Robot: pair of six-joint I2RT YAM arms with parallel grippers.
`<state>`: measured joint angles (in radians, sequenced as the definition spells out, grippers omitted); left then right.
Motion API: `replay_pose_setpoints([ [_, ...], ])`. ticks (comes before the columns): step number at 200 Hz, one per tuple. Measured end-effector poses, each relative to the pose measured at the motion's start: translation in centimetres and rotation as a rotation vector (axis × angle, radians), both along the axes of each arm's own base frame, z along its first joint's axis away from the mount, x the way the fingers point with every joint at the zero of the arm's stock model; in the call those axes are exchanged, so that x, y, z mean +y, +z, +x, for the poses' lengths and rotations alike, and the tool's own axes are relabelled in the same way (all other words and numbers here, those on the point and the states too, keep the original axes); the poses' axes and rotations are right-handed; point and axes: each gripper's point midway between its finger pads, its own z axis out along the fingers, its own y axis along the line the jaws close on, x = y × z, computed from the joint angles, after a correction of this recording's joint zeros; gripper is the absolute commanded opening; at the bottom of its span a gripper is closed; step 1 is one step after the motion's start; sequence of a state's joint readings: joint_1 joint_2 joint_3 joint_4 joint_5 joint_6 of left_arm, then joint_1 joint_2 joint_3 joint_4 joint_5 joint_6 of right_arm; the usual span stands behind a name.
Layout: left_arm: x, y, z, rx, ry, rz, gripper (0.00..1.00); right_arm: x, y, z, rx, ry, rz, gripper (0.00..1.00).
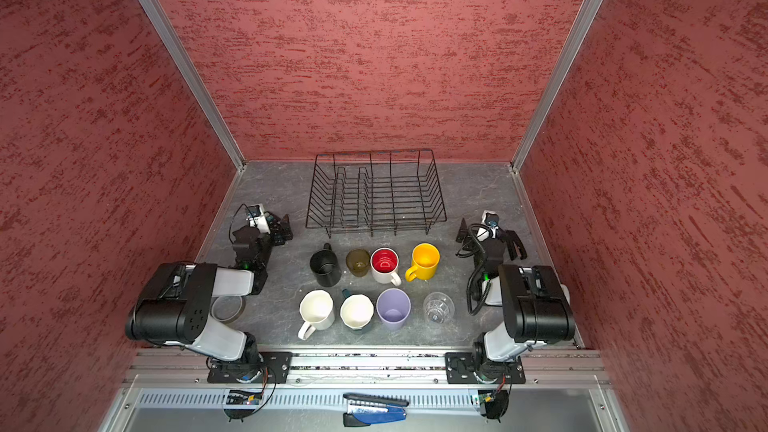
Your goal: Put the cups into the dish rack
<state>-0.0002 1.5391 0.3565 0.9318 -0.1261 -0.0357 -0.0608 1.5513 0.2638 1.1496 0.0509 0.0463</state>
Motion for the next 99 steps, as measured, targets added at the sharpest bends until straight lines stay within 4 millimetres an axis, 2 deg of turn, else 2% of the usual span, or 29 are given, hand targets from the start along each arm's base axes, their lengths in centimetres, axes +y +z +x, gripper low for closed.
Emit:
replay_pose_setpoints([
  [99,0.00,0.00,0.00,0.000,0.000,0.000,0.99,0.22,0.24,0.23,-0.006,0.014,-0.001,0.99],
])
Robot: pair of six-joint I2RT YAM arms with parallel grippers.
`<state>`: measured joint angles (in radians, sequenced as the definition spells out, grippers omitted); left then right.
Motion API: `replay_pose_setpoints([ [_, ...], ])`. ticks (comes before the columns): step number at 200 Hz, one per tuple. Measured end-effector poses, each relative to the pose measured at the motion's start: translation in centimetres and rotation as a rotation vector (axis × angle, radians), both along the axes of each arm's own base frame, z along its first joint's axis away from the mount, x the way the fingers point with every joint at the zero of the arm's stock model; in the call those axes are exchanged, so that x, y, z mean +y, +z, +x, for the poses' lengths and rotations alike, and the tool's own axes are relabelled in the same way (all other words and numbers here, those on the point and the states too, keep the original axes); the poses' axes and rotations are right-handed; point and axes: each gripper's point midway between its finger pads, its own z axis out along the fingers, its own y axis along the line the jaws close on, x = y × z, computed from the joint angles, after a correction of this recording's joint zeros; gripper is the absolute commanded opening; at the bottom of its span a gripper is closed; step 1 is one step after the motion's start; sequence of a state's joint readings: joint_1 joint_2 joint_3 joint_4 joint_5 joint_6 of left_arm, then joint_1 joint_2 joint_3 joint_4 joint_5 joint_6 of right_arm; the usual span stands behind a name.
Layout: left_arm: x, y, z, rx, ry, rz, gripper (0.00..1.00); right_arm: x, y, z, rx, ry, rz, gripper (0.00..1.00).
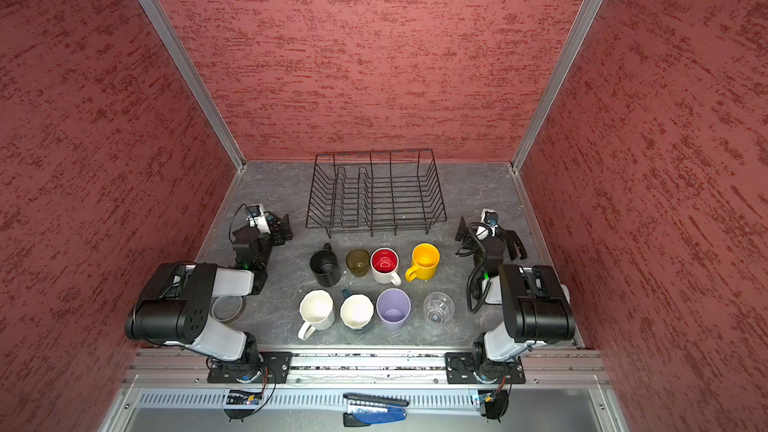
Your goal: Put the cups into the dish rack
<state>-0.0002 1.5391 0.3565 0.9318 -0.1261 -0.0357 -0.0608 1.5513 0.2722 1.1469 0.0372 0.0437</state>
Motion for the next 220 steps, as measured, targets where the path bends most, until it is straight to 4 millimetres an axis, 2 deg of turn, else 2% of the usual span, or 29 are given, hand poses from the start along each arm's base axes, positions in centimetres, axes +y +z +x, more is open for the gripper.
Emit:
replay_pose_setpoints([
  [220,0.28,0.00,-0.03,0.001,0.003,-0.002,0.99,-0.07,0.00,-0.01,0.000,-0.004,0.000,0.99],
])
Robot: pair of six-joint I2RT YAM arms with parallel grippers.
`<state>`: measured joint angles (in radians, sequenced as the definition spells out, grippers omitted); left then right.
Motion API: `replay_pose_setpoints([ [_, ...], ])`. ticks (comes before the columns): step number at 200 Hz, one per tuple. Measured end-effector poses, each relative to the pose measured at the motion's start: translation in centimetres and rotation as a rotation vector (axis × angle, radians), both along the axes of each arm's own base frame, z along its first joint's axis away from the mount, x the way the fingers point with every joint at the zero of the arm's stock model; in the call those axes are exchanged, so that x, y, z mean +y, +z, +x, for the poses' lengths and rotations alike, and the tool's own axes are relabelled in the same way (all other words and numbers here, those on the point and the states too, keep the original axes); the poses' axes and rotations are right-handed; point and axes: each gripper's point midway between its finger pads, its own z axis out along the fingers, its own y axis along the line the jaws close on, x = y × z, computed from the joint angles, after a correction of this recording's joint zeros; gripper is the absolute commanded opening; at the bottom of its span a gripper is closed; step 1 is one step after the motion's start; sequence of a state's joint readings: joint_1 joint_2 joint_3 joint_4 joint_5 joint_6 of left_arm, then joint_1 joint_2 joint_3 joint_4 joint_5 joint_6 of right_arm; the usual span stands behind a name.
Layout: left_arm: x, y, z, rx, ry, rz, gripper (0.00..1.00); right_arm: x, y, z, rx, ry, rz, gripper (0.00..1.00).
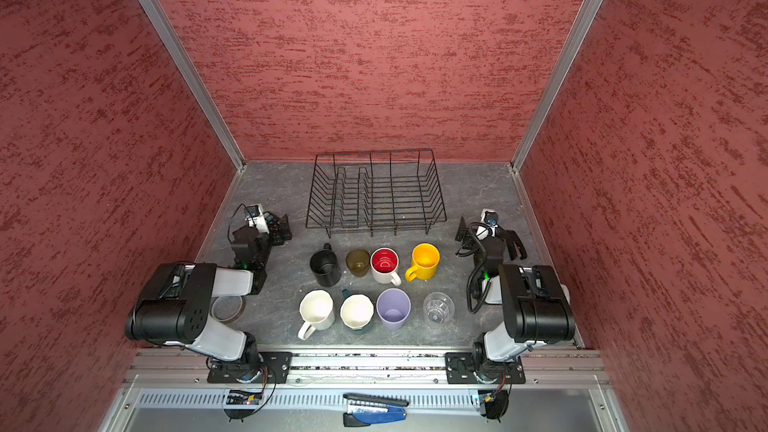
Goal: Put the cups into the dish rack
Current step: 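Reach the left gripper to the black mug while the right arm rises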
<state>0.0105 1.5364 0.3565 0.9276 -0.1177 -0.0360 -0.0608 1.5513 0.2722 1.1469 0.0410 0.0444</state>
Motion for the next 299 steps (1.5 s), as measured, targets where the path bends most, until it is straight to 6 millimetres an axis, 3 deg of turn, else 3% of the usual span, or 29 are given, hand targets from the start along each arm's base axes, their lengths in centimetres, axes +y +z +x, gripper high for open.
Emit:
replay_pose_setpoints([
  [20,-0.1,0.9,-0.5,-0.003,0.018,0.016,1.00,-0.6,0.3,-0.3,0.012,-0.040,0.006,0.99],
  [32,-0.6,2.7,-1.0,-0.020,0.025,0.026,0.99,-1.2,1.9,-0.4,0.012,-0.072,0.019,0.99],
  [45,-1.0,5.7,-1.5,-0.051,0.035,-0.011,0.99,-1.7,6.2,0.4,-0.050,-0.104,0.070,0.99],
  [69,0.5,13.0,-3.0,-0.155,0.142,-0.202,1.00,-1.4,15.6,1.9,-0.228,-0.086,0.271,0.99],
  [80,0.7,15.7,-4.2,-0.192,0.129,-0.260,1.00,-0.7,17.9,1.9,-0.284,-0.032,0.368,0.99],
  [93,0.6,17.2,-5.8,-0.207,0.098,-0.315,1.00,0.4,18.0,1.9,-0.294,0.045,0.434,0.99],
  [107,0.3,16.9,-7.1,-0.168,0.078,-0.372,0.99,1.5,16.1,2.1,-0.248,0.104,0.500,0.99],
  [128,-0.7,14.8,-8.4,-0.010,0.051,-0.438,0.97,2.2,13.3,3.3,-0.124,0.115,0.567,0.99],
  [140,-1.5,13.7,-8.9,0.099,0.033,-0.463,0.96,2.1,13.5,4.2,-0.077,0.100,0.575,0.99],
  [166,-3.4,11.2,-10.4,0.315,-0.014,-0.519,0.91,1.7,17.0,6.2,-0.052,0.080,0.545,0.99],
  [180,-4.9,9.7,-11.2,0.418,-0.049,-0.549,0.88,2.0,17.8,6.3,-0.039,0.083,0.524,0.99],
  [229,-10.8,5.5,-14.7,0.711,-0.192,-0.563,0.78,4.7,13.3,5.5,0.163,0.090,0.456,0.95],
  [299,-13.4,2.7,-16.0,0.850,-0.210,-0.483,0.63,6.4,11.2,5.4,0.259,0.124,0.404,0.95],
])
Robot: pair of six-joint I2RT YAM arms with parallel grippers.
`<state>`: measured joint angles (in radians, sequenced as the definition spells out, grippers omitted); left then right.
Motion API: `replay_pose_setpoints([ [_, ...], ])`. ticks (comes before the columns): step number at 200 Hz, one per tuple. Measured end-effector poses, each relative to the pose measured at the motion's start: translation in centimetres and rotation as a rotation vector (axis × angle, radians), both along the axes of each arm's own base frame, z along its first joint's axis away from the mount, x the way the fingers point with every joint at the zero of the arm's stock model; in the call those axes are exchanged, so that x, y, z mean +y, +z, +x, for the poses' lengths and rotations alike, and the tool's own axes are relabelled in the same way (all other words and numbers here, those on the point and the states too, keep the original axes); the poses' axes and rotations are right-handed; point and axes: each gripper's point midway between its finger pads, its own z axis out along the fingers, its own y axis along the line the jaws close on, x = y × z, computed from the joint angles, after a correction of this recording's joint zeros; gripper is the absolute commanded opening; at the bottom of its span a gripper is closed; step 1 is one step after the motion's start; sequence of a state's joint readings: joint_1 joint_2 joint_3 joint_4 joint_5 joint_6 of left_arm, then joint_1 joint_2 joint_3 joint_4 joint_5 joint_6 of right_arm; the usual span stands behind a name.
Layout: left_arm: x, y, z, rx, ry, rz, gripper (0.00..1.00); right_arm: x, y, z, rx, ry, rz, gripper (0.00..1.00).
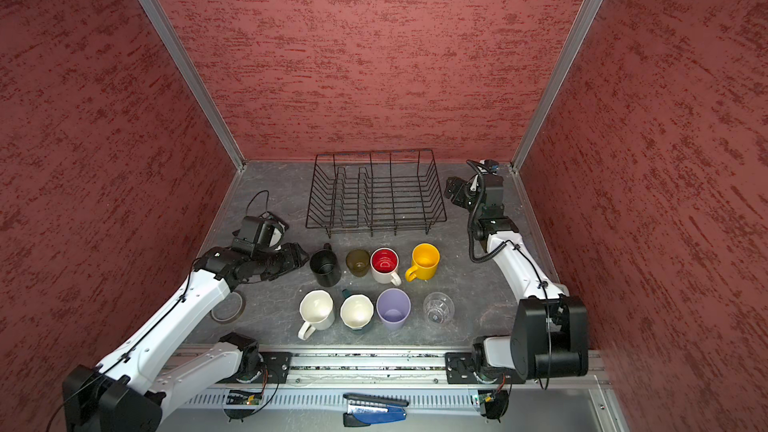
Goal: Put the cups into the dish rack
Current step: 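Reach the left gripper to the black mug while the right arm rises, then grasp the black mug with the left gripper and lift it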
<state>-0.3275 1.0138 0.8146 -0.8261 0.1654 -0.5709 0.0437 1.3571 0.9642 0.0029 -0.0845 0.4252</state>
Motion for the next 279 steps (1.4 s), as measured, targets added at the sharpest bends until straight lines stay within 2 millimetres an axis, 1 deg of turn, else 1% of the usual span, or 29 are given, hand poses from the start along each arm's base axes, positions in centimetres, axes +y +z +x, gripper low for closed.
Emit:
replay_pose_setpoints([
  [18,-0.5,-0.7,0.0,0.017,-0.018,0.028,0.62,0.2,-0.3,0.1,0.008,0.006,0.000,0.95],
  [41,-1.0,-1.3,0.4,0.033,-0.031,0.072,0.57,0.7,-0.6,0.1,0.016,0.022,-0.001,0.95],
  [72,-1.4,-1.8,1.5,0.038,-0.037,0.123,0.49,1.3,-0.9,-0.1,0.027,0.044,-0.001,0.95],
  [103,-1.7,-2.7,2.5,0.052,-0.037,0.151,0.45,1.7,-1.1,-0.2,0.035,0.057,-0.005,0.95],
  [133,-2.2,-3.7,2.7,0.073,-0.051,0.168,0.42,1.9,-1.2,-0.3,0.040,0.062,-0.005,0.95],
  [169,-2.7,-4.3,3.0,0.079,-0.057,0.169,0.36,2.0,-1.3,-0.3,0.044,0.067,-0.004,0.95],
  [224,-2.7,-5.3,3.4,0.094,-0.048,0.189,0.15,2.3,-1.3,-0.4,0.045,0.079,-0.001,0.95],
  [239,-2.6,-5.4,3.5,0.090,-0.047,0.198,0.12,2.4,-1.3,-0.4,0.044,0.082,0.000,0.95],
  [279,-2.3,-5.4,3.5,0.091,-0.043,0.217,0.00,2.5,-1.3,-0.4,0.044,0.087,0.002,0.95],
])
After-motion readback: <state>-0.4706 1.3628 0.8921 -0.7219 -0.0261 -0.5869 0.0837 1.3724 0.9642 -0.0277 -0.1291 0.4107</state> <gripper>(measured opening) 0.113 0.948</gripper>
